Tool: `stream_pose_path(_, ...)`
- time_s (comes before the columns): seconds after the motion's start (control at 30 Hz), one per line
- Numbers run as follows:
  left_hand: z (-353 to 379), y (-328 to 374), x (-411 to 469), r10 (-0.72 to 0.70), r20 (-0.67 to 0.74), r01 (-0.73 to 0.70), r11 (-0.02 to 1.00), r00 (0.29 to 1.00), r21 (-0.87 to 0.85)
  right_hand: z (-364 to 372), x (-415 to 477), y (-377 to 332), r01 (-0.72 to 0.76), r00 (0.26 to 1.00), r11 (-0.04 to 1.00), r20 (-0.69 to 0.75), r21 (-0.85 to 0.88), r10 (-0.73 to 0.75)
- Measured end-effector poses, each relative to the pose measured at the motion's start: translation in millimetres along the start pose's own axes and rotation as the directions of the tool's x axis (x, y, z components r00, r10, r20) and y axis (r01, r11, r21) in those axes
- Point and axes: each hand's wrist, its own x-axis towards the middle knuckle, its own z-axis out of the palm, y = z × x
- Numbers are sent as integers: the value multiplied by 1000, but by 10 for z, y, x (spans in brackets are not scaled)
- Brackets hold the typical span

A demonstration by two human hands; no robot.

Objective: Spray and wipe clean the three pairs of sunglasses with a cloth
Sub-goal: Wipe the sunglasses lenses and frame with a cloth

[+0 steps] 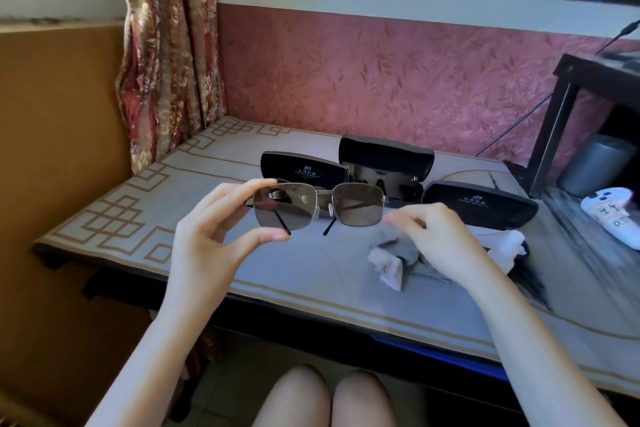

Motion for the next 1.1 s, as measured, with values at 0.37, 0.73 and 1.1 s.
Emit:
stream_pose_path(0.37, 126, 46, 48, 3, 13, -2, 996, 1000, -92, -91, -205, -218, 203, 979, 674, -124, 711, -164)
stream_pose_path(0.73, 344, 115, 53, -243, 62, 249, 904, 968, -348, -145, -211, -74, 218, 976, 600, -170, 769, -137)
stream_pose_path(1.1, 773, 203, 258, -319, 175, 364, 814, 931, -452, -556, -249, 134, 171, 982, 639, -186, 750, -44)
